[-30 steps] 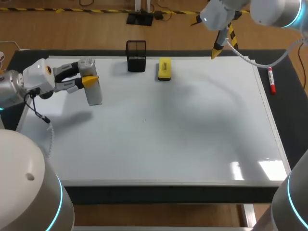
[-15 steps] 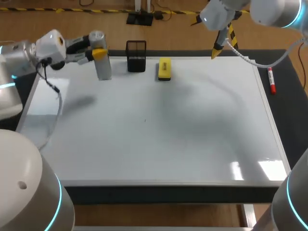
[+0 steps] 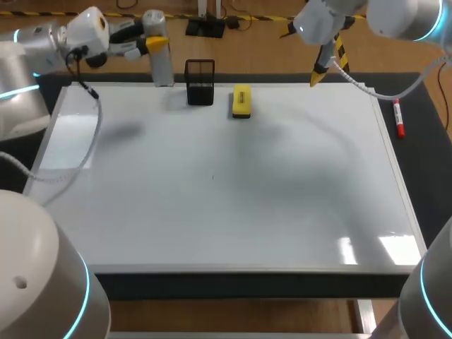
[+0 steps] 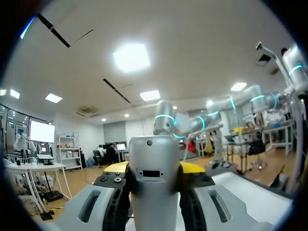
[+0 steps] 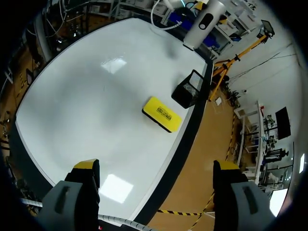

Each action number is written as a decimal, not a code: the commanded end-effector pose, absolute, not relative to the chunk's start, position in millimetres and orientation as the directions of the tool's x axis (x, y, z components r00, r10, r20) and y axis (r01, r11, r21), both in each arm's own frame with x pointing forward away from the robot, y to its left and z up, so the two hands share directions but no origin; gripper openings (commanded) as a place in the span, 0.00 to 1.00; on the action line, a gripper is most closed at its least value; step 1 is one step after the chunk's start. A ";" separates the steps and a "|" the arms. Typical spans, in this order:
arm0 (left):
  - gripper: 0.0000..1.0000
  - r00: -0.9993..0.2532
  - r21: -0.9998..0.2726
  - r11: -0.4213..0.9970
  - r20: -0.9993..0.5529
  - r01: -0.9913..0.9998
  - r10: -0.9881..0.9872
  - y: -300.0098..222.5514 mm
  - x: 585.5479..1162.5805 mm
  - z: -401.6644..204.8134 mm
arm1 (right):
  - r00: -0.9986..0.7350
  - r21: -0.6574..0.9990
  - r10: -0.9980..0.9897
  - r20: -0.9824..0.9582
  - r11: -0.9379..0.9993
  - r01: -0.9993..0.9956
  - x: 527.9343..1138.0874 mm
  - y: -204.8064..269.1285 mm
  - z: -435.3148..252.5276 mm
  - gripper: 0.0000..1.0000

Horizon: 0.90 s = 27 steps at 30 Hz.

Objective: Pick up the inspection probe, press it on each red-marked spot on the whiteboard one by one, put down the probe, pick up the eraser, and wipe off all the red marks.

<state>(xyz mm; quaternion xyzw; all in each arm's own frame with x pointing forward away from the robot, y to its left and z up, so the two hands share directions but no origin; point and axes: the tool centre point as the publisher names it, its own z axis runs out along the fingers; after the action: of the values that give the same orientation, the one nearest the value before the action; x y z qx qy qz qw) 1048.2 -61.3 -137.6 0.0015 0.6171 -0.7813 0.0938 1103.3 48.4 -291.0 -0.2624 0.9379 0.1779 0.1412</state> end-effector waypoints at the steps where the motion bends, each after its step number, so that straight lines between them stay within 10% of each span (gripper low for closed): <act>1: 0.00 -0.990 -0.964 -0.226 -0.133 0.138 -0.037 -74.1 1076.7 -137.0 | -0.822 0.256 -0.445 -0.355 0.800 -0.543 1103.6 48.3 -290.2 1.00; 27: 0.00 -0.990 -0.962 -0.237 -0.139 0.134 0.004 -127.8 1135.5 -163.7 | -0.822 0.256 -0.445 -0.355 0.800 -0.543 1103.6 48.3 -290.2 1.00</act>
<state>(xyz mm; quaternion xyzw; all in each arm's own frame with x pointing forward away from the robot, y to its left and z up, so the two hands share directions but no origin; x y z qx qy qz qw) 1126.5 -124.9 -159.3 0.0239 0.6188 -0.7823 0.0674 1103.3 48.4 -291.0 -0.2624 0.9379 0.1778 0.1413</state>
